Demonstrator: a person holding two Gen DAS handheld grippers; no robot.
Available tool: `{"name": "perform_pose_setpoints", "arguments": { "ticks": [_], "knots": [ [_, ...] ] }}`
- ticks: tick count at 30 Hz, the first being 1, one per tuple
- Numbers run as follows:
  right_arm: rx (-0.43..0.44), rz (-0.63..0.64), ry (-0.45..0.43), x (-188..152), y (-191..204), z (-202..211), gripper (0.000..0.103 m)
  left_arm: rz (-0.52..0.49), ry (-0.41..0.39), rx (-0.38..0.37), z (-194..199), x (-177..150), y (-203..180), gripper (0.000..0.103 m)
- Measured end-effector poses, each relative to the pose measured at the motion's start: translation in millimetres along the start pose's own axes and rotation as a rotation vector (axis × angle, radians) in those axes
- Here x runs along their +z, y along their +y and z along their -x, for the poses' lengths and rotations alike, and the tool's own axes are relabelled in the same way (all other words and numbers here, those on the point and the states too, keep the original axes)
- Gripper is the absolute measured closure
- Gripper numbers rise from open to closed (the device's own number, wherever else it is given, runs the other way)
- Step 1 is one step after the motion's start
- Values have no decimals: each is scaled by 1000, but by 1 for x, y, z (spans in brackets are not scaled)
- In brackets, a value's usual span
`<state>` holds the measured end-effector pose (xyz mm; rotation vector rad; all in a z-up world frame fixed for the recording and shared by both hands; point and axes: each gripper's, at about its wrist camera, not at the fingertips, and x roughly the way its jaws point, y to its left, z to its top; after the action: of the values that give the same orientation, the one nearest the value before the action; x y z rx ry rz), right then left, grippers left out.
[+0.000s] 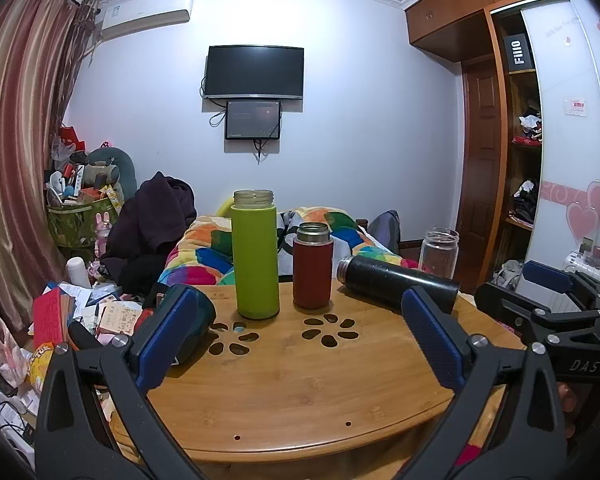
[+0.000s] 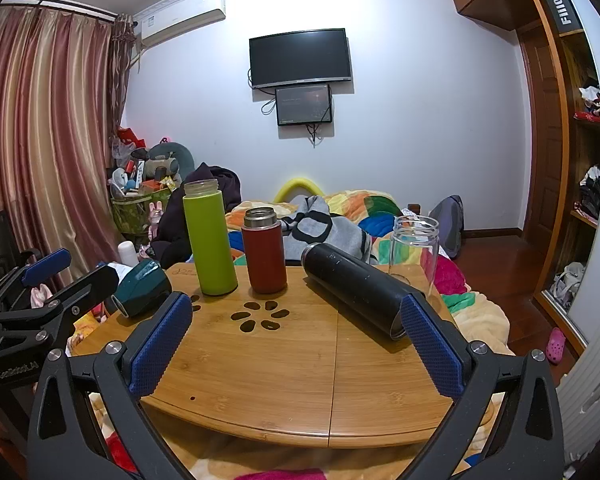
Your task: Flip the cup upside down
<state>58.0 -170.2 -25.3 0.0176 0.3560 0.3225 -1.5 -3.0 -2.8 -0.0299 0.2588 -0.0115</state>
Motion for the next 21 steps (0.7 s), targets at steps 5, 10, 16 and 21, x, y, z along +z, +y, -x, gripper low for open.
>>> {"name": "perform_pose_setpoints", "arguments": {
  "ticks": [5,10,16,21],
  "knots": [
    [6,-4,-3,-3,-2,4,0,4,3,1,-3,0,1,0],
    [6,-4,-4,-3,-2,4,0,2,3,-1,-3,0,1,0],
    [7,-3,-4,-2,-2,3,0,3,2,-1,-3,0,1,0],
    [7,-4,-4,-2,-2,4,0,-6,1,-6,-3,0,-1,0]
  ]
}}
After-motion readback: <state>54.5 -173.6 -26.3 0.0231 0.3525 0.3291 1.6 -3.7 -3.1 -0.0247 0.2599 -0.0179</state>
